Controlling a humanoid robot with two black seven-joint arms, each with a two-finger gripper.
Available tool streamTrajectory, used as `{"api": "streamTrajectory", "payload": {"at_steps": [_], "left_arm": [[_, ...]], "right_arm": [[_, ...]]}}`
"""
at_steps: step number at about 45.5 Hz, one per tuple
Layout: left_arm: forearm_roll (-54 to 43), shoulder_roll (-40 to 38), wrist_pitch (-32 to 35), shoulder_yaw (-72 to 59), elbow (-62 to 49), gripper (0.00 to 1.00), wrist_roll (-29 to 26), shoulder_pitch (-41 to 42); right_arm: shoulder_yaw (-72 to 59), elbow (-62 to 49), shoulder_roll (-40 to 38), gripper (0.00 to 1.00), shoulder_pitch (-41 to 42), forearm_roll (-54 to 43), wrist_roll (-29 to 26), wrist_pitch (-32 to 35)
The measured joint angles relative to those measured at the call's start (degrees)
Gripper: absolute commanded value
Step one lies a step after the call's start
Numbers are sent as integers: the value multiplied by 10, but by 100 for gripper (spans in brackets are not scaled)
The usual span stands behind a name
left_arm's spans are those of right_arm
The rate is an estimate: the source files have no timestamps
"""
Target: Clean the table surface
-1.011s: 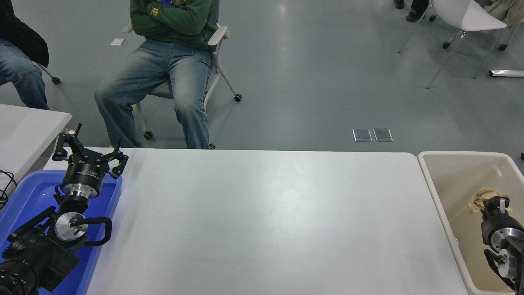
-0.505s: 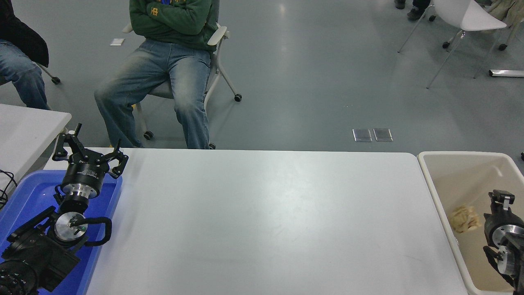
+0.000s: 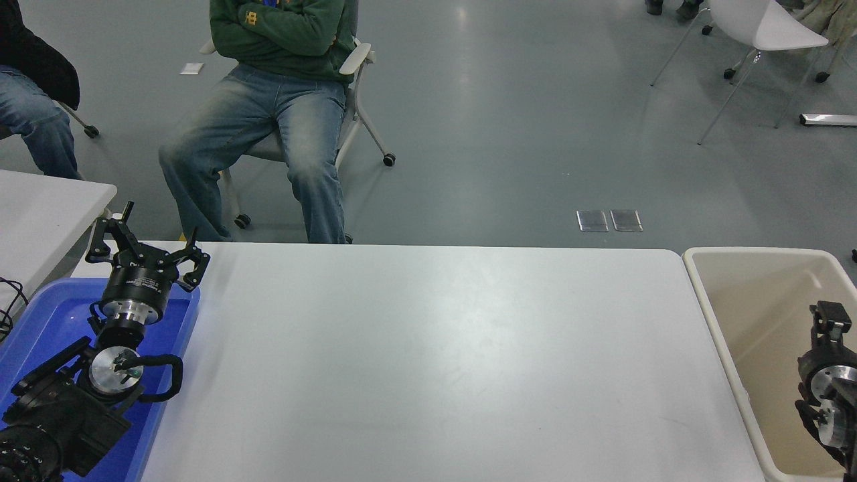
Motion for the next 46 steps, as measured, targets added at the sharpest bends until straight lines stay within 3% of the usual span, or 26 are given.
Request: {"api": "streamTrajectory", "payload": {"at_steps": [10, 25, 46], "left_arm": [[0, 0, 0, 0, 0, 100, 0, 0], [0, 0, 0, 0, 0, 100, 0, 0], [0, 0, 0, 0, 0, 100, 0, 0]], "right_arm": [[12, 5, -9, 99, 5, 6, 0, 24], [215, 61, -44, 100, -10, 6, 3, 174], [366, 300, -108, 100, -100, 3, 5, 237]]}}
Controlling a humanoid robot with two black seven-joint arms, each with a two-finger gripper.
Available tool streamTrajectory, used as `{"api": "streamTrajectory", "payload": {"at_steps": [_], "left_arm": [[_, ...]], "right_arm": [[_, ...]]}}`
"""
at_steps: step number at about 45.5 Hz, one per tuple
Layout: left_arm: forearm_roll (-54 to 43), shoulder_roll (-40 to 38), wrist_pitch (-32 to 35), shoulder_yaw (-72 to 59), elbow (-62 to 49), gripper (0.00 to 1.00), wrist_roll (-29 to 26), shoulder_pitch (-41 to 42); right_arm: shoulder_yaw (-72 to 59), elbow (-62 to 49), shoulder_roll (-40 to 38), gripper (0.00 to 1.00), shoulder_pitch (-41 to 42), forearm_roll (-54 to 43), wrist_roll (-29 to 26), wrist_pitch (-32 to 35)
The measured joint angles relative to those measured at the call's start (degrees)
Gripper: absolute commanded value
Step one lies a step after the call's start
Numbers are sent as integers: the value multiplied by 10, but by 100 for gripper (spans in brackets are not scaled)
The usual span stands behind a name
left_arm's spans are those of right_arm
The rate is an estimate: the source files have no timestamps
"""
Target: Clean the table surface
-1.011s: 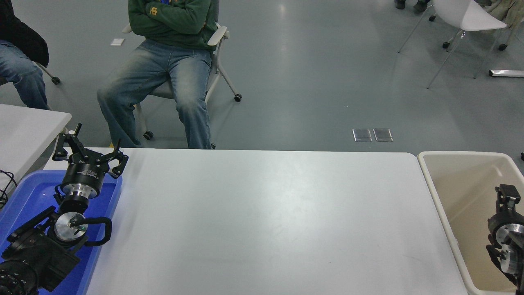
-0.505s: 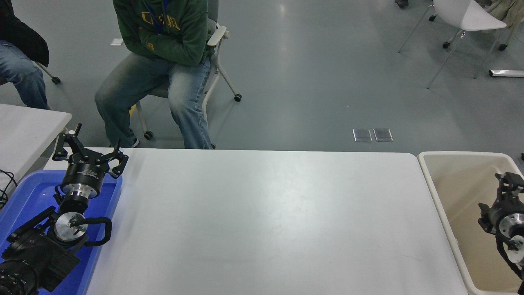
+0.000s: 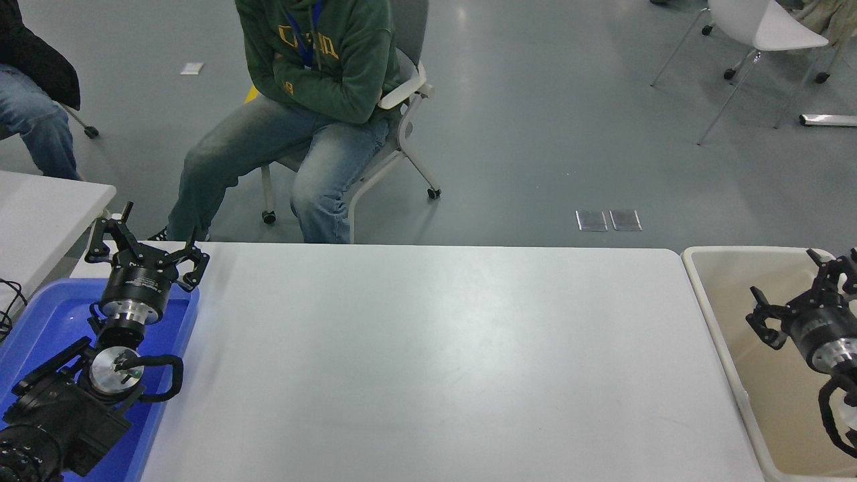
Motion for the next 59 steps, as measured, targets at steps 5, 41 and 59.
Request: {"api": "streamTrajectory", "payload": {"at_steps": [5, 41, 59], "left_arm": [[0, 0, 0, 0, 0, 100, 0, 0], [0, 0, 0, 0, 0, 100, 0, 0], [0, 0, 0, 0, 0, 100, 0, 0]], "right_arm": [[10, 24, 11, 100, -9, 0, 2, 4], [26, 74, 164, 100, 33, -50, 48, -53], [24, 69, 207, 100, 73, -106, 71, -98]]}}
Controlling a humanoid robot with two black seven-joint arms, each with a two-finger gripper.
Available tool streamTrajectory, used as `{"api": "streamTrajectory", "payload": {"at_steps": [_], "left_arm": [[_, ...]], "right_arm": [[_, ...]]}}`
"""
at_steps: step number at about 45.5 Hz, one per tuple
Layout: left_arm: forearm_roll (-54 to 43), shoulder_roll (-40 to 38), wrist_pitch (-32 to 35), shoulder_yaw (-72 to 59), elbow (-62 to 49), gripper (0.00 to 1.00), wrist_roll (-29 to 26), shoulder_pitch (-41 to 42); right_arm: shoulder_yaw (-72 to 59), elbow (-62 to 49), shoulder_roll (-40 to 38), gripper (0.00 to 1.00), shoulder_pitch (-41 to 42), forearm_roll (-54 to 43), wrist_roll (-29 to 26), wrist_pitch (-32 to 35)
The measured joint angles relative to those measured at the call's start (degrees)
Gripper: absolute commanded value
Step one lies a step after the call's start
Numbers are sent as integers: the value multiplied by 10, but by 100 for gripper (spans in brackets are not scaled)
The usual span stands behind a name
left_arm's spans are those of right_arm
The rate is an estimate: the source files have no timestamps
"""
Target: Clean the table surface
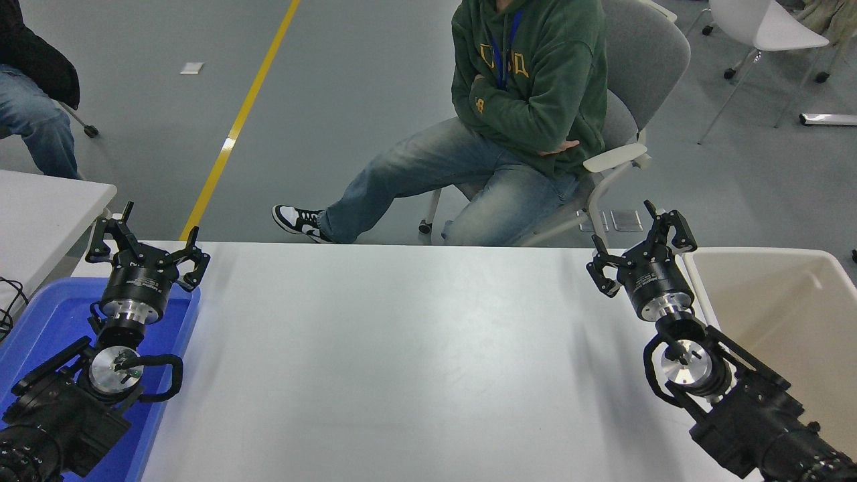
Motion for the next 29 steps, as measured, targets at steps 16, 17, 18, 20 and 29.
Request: {"api": "streamTrajectory", "payload": {"at_steps": [16, 17, 18, 20, 29], "left_arm": [[0, 0, 0, 0, 0, 100, 0, 0], [0, 0, 0, 0, 0, 100, 0, 0], [0, 0, 0, 0, 0, 100, 0, 0], [0, 0, 0, 0, 0, 100, 0, 0], [0, 0, 0, 0, 0, 100, 0, 0]], "right_arm": [[-4, -29, 7, 100, 4, -45, 40, -7], [-4, -31, 7, 100, 4, -47, 41, -7], [-4, -32, 7, 100, 4, -48, 42, -7], [-4, -35, 8, 100, 4, -50, 43, -8], [-5, -42, 9, 100, 4, -56, 47, -9]]}}
